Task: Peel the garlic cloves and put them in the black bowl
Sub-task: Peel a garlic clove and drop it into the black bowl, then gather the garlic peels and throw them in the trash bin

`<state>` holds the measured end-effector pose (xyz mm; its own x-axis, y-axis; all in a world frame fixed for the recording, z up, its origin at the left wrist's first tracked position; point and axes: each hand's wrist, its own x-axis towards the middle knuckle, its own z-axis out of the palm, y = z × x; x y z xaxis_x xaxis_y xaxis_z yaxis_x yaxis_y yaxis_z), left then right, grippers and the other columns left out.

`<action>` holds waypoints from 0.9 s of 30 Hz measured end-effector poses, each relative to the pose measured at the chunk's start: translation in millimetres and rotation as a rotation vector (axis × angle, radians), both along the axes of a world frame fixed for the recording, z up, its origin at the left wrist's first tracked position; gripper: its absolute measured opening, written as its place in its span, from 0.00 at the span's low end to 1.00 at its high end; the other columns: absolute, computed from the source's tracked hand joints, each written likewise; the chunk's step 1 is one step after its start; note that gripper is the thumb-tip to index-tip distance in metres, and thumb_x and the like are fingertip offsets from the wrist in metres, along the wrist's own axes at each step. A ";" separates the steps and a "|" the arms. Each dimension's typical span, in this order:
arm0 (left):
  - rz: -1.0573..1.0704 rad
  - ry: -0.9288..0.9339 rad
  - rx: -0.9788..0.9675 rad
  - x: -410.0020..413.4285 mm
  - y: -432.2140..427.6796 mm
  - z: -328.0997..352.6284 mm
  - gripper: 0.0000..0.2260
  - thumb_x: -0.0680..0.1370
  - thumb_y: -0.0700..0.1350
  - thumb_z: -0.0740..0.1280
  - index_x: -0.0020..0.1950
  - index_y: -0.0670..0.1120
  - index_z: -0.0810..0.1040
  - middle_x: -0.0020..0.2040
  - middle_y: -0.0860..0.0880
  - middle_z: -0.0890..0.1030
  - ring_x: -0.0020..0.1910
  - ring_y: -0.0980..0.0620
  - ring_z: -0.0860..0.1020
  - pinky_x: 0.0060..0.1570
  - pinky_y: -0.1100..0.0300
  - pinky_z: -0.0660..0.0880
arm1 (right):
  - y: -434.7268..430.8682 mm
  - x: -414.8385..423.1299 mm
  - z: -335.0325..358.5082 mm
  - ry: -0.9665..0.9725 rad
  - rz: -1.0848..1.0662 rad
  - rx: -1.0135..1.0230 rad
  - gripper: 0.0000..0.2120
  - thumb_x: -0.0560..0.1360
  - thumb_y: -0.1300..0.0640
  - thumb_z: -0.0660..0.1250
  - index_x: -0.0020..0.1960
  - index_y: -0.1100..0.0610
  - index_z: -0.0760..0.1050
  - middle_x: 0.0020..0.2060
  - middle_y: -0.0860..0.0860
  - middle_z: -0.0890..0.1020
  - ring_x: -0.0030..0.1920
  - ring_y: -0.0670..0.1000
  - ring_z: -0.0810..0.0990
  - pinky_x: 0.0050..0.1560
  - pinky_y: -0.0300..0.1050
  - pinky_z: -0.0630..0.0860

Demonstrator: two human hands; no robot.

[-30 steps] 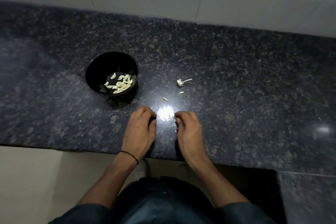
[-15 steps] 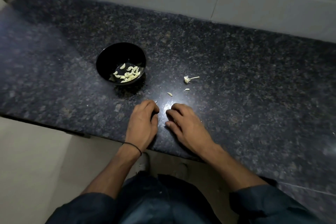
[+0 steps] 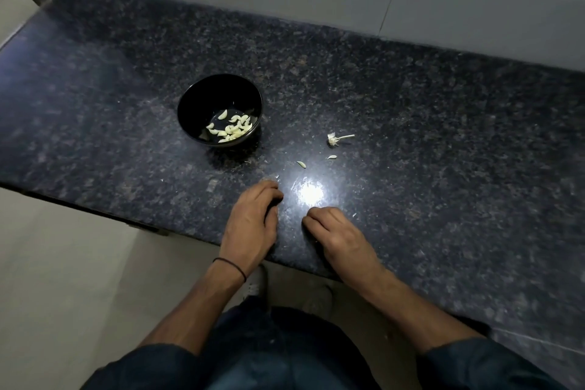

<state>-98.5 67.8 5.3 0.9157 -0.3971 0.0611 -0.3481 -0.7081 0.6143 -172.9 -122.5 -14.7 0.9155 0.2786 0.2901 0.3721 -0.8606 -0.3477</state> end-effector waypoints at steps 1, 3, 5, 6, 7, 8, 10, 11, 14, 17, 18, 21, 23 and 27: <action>-0.003 0.001 -0.001 -0.1 0.2 -0.1 0.12 0.76 0.34 0.67 0.57 0.44 0.80 0.66 0.49 0.77 0.65 0.52 0.73 0.68 0.75 0.57 | -0.9 0.1 0.3 -0.014 0.011 -0.015 0.11 0.79 0.62 0.61 0.58 0.62 0.78 0.55 0.54 0.79 0.53 0.53 0.75 0.52 0.46 0.76; -0.007 -0.001 0.001 -0.5 0.8 -0.3 0.12 0.77 0.34 0.67 0.58 0.44 0.80 0.66 0.49 0.77 0.66 0.52 0.73 0.68 0.75 0.57 | -2.1 1.1 0.5 -0.041 0.026 -0.044 0.12 0.78 0.64 0.63 0.60 0.62 0.78 0.54 0.54 0.79 0.52 0.53 0.74 0.53 0.44 0.75; -0.007 -0.002 0.001 -0.8 1.2 -0.9 0.11 0.77 0.34 0.67 0.58 0.44 0.80 0.66 0.49 0.77 0.66 0.52 0.73 0.68 0.74 0.57 | -2.1 1.8 -0.2 -0.065 0.038 -0.068 0.14 0.77 0.65 0.67 0.62 0.63 0.78 0.54 0.55 0.80 0.52 0.54 0.75 0.54 0.45 0.75; -0.009 -0.004 0.002 -0.7 1.3 -1.7 0.11 0.77 0.34 0.67 0.58 0.44 0.80 0.66 0.49 0.77 0.66 0.51 0.73 0.68 0.74 0.58 | -2.1 2.1 -1.0 -0.078 0.043 -0.079 0.14 0.76 0.66 0.68 0.62 0.63 0.78 0.54 0.55 0.80 0.52 0.54 0.75 0.54 0.46 0.76; -0.011 -0.009 0.001 -0.5 1.6 -2.7 0.11 0.77 0.34 0.67 0.58 0.44 0.80 0.66 0.49 0.77 0.66 0.51 0.73 0.68 0.73 0.58 | -2.2 2.1 -2.0 -0.090 0.048 -0.090 0.14 0.76 0.66 0.68 0.62 0.64 0.78 0.54 0.56 0.80 0.52 0.55 0.76 0.54 0.46 0.76; -0.012 -0.015 0.000 -0.2 1.6 -3.5 0.11 0.77 0.34 0.67 0.57 0.44 0.80 0.65 0.49 0.78 0.65 0.51 0.73 0.68 0.72 0.59 | -2.3 2.2 -2.8 -0.098 0.051 -0.098 0.14 0.76 0.67 0.68 0.62 0.64 0.78 0.54 0.56 0.80 0.52 0.55 0.77 0.55 0.47 0.77; -0.009 -0.025 -0.011 1.6 1.3 -4.9 0.10 0.77 0.35 0.67 0.56 0.44 0.80 0.64 0.48 0.78 0.64 0.50 0.74 0.67 0.70 0.61 | -1.9 2.6 -3.5 -0.102 0.047 -0.112 0.13 0.77 0.68 0.68 0.62 0.65 0.77 0.54 0.57 0.80 0.51 0.56 0.77 0.55 0.49 0.77; -0.006 -0.029 -0.019 2.7 1.0 -5.4 0.09 0.77 0.35 0.67 0.55 0.43 0.81 0.63 0.48 0.79 0.63 0.49 0.75 0.66 0.69 0.62 | -1.1 3.1 -3.9 -0.094 0.038 -0.110 0.12 0.78 0.68 0.67 0.62 0.65 0.77 0.54 0.57 0.80 0.51 0.56 0.78 0.56 0.49 0.77; 0.004 -0.041 -0.052 6.8 -1.0 -6.3 0.07 0.78 0.36 0.67 0.52 0.43 0.81 0.61 0.48 0.80 0.59 0.48 0.76 0.64 0.62 0.67 | 9.0 3.9 0.9 -0.054 -0.079 0.023 0.10 0.80 0.64 0.65 0.59 0.63 0.79 0.53 0.55 0.81 0.52 0.56 0.79 0.55 0.48 0.77; -0.024 -0.058 -0.092 12.0 -2.2 -6.8 0.06 0.77 0.38 0.65 0.50 0.44 0.81 0.59 0.48 0.80 0.57 0.47 0.77 0.60 0.52 0.72 | 24.9 6.5 12.8 0.023 -0.410 0.458 0.09 0.79 0.63 0.66 0.55 0.61 0.83 0.50 0.52 0.85 0.51 0.51 0.82 0.55 0.42 0.77; -0.038 -0.058 -0.107 14.1 -2.0 -6.6 0.06 0.77 0.39 0.64 0.50 0.44 0.80 0.58 0.49 0.80 0.57 0.47 0.77 0.59 0.51 0.72 | 28.5 7.9 17.2 0.088 -0.560 0.654 0.08 0.78 0.65 0.68 0.54 0.60 0.84 0.49 0.50 0.86 0.51 0.48 0.83 0.55 0.40 0.77; -0.097 -0.042 -0.165 21.5 0.2 -4.2 0.06 0.77 0.40 0.64 0.50 0.45 0.80 0.57 0.50 0.79 0.56 0.48 0.77 0.58 0.48 0.74 | 32.5 8.7 30.1 0.232 -0.899 1.243 0.10 0.75 0.69 0.71 0.52 0.58 0.85 0.48 0.51 0.87 0.49 0.47 0.84 0.54 0.38 0.79; -0.165 -0.028 -0.208 26.6 2.4 -1.0 0.06 0.78 0.39 0.64 0.50 0.44 0.80 0.56 0.50 0.79 0.55 0.49 0.76 0.57 0.49 0.74 | 34.4 4.7 38.4 0.215 -1.000 1.483 0.11 0.74 0.71 0.71 0.53 0.60 0.84 0.46 0.52 0.87 0.46 0.47 0.83 0.52 0.38 0.79; -0.336 0.018 -0.278 33.0 4.6 5.9 0.05 0.78 0.37 0.65 0.50 0.44 0.79 0.52 0.51 0.78 0.53 0.49 0.76 0.54 0.50 0.74 | 49.2 -6.2 49.3 0.069 -1.103 1.829 0.11 0.75 0.73 0.68 0.54 0.63 0.81 0.43 0.52 0.87 0.43 0.46 0.84 0.50 0.34 0.80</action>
